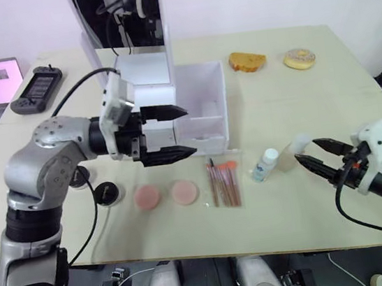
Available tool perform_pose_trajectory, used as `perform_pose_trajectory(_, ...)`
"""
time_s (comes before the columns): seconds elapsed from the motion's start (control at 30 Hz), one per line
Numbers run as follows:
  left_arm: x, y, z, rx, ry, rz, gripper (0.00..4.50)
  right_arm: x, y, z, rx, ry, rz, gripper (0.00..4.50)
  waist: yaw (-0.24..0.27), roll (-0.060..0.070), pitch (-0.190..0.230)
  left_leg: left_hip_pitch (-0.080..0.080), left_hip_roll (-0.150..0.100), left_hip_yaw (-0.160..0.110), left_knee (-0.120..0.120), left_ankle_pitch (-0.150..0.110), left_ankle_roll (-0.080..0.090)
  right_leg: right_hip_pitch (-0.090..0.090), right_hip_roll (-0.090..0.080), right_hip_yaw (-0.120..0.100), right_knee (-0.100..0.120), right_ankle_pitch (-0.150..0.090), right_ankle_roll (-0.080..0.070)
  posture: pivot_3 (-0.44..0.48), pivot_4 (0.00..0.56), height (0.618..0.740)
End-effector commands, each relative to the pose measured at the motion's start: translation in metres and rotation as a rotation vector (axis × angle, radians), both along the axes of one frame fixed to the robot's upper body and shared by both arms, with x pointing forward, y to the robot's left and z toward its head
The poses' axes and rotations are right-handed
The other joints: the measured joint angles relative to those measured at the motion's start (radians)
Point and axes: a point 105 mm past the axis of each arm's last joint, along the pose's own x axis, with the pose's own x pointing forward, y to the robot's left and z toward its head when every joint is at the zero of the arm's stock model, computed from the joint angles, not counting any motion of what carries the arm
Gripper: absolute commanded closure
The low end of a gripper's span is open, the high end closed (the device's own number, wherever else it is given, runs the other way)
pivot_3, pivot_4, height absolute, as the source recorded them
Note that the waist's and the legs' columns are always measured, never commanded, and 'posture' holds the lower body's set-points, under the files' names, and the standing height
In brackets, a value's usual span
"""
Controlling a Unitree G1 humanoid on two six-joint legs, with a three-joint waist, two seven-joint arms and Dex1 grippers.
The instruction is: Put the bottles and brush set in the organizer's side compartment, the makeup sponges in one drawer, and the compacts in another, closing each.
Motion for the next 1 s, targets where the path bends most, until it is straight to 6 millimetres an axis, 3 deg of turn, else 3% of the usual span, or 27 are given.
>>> perform_pose_trajectory(0.03,-0.009,0.001,0.013,-0.018,-0.050,-0.012,0.00,0.003,0.002,0.008,-0.023,-0.034,0.026,1.33,0.000,0.000,0.000,0.000,0.000,0.000,0.000,0.000,0.000,0.000,0.000,0.000,0.000,0.000,0.000,0.000,0.150,0.740)
perform_pose_trajectory(0.57,-0.012,0.001,0.018,-0.035,-0.049,-0.007,0.00,0.016,0.001,0.001,-0.017,-0.058,0.051,1.33,-0.001,0.000,0.000,0.000,0.000,0.000,0.000,0.000,0.000,0.000,0.000,0.000,0.000,0.000,0.000,0.000,0.150,0.740)
perform_pose_trajectory(0.73,-0.013,0.000,0.016,-0.034,-0.048,-0.005,0.00,0.017,0.002,0.001,0.003,-0.074,0.066,3.57,0.000,0.000,0.000,0.000,0.000,0.000,0.000,0.000,0.000,0.000,0.000,0.000,0.000,0.000,0.001,0.000,0.150,0.740)
perform_pose_trajectory(0.77,-0.012,0.000,0.016,-0.034,-0.047,-0.004,0.00,0.017,0.002,0.001,0.007,-0.076,0.069,3.73,0.000,0.000,0.000,0.000,0.000,0.000,0.000,0.000,0.000,0.000,0.000,0.000,0.000,0.000,0.001,0.000,0.150,0.740)
perform_pose_trajectory(1.0,-0.012,0.000,0.015,-0.031,-0.047,-0.001,0.00,0.018,0.004,-0.001,0.014,-0.080,0.079,3.72,-0.001,0.000,0.000,0.000,0.000,0.000,0.000,0.000,0.000,0.000,0.000,0.000,0.000,0.000,0.001,0.000,0.150,0.740)
